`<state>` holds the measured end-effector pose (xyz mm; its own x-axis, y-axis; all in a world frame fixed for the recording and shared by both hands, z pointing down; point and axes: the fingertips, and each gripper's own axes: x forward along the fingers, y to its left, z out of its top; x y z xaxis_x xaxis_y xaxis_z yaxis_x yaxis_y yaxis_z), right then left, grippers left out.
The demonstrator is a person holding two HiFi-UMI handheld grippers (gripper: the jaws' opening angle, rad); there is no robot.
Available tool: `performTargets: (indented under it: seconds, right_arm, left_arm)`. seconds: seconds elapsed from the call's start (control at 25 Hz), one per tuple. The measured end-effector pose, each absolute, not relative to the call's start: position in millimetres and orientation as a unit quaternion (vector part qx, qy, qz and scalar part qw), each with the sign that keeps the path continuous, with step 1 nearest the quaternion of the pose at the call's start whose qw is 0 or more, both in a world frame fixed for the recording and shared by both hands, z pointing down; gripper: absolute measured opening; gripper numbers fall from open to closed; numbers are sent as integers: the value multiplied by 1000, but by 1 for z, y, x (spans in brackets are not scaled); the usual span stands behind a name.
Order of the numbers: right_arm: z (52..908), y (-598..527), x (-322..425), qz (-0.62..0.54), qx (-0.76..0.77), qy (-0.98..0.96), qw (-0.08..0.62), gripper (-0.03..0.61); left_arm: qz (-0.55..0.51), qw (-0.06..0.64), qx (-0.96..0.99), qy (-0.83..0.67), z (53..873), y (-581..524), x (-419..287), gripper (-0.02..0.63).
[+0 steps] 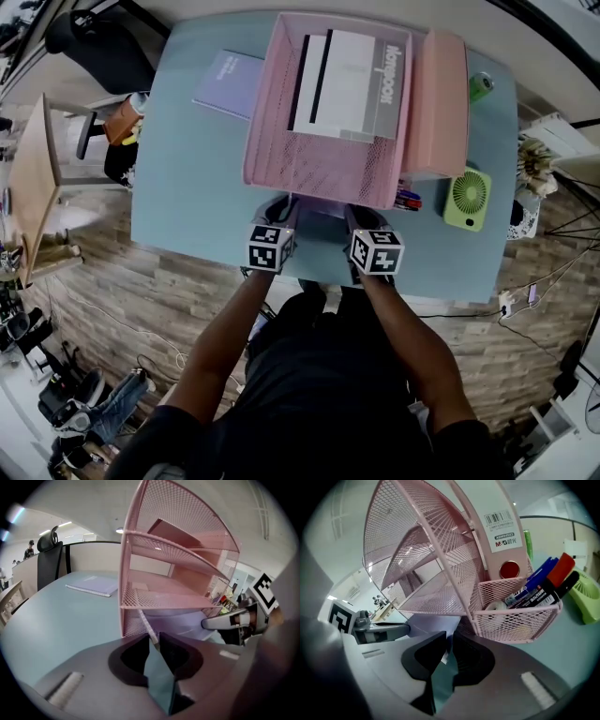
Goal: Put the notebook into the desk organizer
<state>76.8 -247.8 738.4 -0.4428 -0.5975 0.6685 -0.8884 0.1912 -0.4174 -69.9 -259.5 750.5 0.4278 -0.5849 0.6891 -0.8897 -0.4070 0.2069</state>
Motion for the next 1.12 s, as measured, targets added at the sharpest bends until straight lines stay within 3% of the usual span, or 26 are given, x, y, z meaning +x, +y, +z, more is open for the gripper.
performTargets:
  seconds: [0.32, 0.64, 1.12]
  right_arm:
    - [743, -254, 76, 396, 507, -744, 182, 55]
    - [740, -243, 83, 371, 516, -744, 208, 165]
    - [674, -229, 81, 321, 523, -771, 168, 164]
  left_arm:
    - [279, 293, 786, -467, 760, -273, -75, 156]
    - [302, 275, 798, -443, 758, -259, -84, 225]
    - [257, 232, 828, -441, 687, -242, -100, 224]
